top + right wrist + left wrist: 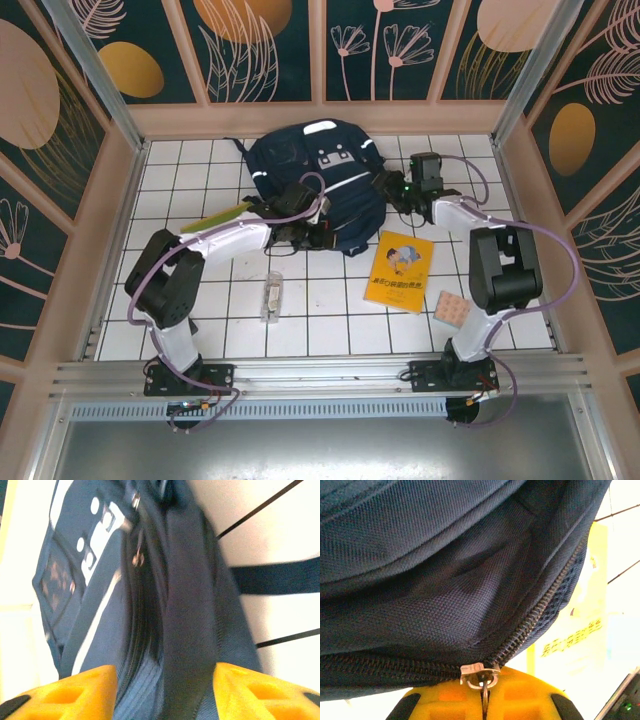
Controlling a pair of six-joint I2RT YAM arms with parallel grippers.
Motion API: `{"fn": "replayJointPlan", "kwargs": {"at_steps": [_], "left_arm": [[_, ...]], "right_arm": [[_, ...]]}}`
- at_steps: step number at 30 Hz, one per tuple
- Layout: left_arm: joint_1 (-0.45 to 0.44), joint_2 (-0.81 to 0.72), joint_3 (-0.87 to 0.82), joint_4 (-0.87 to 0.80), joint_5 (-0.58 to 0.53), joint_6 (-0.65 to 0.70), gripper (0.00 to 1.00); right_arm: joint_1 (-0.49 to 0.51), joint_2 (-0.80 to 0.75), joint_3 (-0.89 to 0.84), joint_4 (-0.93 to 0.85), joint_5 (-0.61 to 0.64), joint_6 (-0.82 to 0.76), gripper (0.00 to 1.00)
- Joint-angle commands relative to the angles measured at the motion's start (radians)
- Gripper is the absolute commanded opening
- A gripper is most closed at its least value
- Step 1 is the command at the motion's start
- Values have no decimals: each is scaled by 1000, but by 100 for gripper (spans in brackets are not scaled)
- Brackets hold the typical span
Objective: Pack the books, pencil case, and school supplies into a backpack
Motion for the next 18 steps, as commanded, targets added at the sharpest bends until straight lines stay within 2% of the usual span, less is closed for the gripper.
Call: {"fn": "replayJointPlan", "kwargs": {"at_steps": [1,3,5,12,18], "left_arm": [[-7,73,63,124,24,-69,0],[-7,106,98,160,34,-88,0],[-7,126,127,185,62,-103,0],[-19,128,160,200,66,-119,0],[-43,105,142,241,68,-143,0]], "right_arm": [[-18,-121,-25,-22,98,-16,62],[-19,-167,-64,-34,63,0,69],[-15,-189,-99,-40,3,28,72],[74,-224,-260,62,-85,177,75],[105,-164,-329,211,-149,278,76]]}}
